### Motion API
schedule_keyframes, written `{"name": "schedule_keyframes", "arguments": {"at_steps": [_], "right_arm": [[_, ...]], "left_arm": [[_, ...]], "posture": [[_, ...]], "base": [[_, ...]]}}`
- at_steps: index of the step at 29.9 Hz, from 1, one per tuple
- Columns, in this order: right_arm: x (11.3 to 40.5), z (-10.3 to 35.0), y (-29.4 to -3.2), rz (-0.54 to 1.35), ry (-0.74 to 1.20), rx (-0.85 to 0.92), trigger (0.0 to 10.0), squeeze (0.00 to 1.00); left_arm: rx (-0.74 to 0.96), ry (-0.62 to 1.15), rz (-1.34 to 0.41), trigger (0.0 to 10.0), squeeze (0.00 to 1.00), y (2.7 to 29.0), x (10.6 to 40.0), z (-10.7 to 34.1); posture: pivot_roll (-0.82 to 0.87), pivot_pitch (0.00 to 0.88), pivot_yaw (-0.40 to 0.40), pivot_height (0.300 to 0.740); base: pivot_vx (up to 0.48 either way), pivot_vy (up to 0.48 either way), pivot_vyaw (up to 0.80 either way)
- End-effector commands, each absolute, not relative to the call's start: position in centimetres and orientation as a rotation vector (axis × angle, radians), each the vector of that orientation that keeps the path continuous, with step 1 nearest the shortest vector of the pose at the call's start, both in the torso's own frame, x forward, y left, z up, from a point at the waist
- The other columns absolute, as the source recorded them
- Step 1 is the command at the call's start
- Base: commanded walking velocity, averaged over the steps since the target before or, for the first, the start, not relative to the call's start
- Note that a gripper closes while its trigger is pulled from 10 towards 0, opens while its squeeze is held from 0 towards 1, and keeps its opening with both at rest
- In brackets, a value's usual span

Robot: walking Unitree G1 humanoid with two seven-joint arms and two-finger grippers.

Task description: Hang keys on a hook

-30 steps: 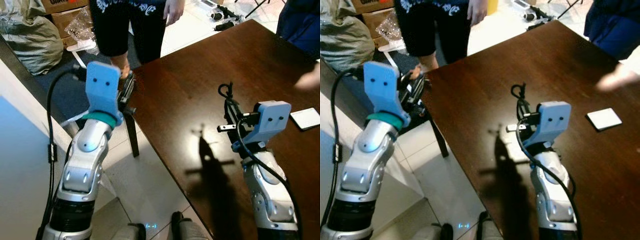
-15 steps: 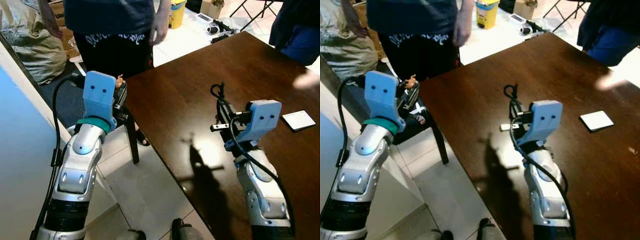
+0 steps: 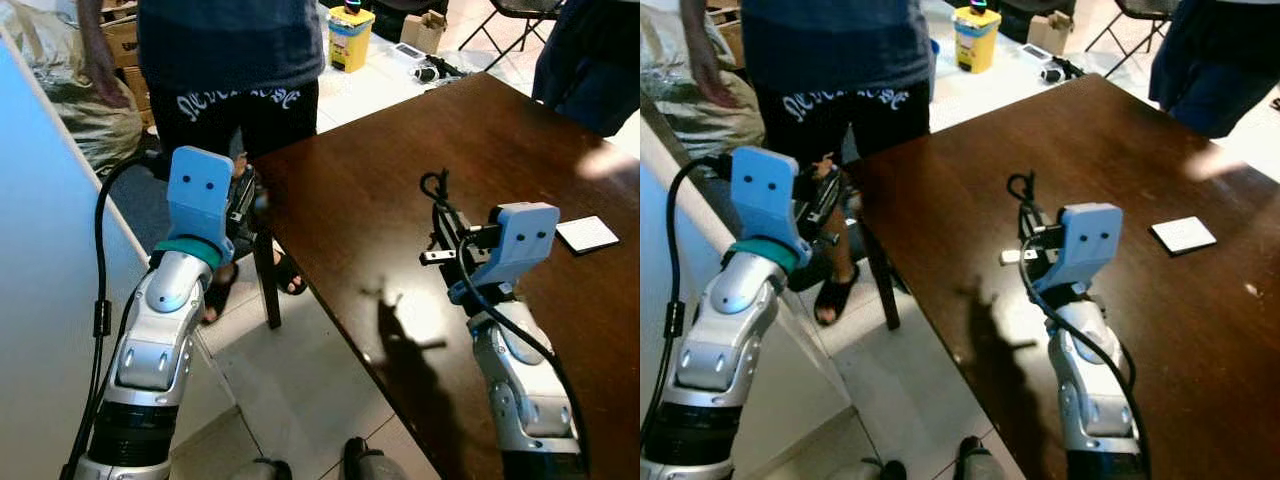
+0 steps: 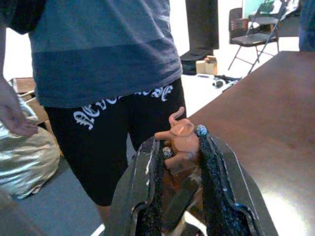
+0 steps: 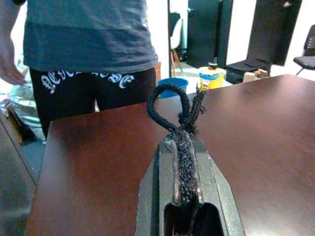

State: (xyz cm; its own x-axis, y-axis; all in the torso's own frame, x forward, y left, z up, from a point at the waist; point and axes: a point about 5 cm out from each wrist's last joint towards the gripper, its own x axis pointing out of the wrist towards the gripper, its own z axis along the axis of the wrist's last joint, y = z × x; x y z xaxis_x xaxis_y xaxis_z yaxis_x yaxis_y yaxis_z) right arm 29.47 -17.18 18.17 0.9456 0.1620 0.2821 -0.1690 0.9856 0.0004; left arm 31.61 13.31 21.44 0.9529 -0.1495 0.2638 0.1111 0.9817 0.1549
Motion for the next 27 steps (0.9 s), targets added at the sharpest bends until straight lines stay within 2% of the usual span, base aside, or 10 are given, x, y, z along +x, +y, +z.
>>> {"name": "schedule_keyframes", "arguments": {"at_steps": [1, 27], "right_arm": [[29.38, 17.42, -17.66, 0.151, -0.262, 0.022, 10.0, 0.00], [29.72, 16.99, -17.38, 0.148, -0.260, 0.029, 10.0, 0.00]], "left_arm": [[0.143, -0.257, -0.134, 10.0, 0.00, 13.50, 31.64, 20.77], [0.156, -0.268, -0.126, 10.0, 0.00, 13.75, 31.86, 21.13]], "posture": [[-0.04, 0.051, 0.094, 0.740], [-0.02, 0.043, 0.106, 0.740]], "base": [[-0.398, 0.000, 0.00], [-0.470, 0.000, 0.00]]}}
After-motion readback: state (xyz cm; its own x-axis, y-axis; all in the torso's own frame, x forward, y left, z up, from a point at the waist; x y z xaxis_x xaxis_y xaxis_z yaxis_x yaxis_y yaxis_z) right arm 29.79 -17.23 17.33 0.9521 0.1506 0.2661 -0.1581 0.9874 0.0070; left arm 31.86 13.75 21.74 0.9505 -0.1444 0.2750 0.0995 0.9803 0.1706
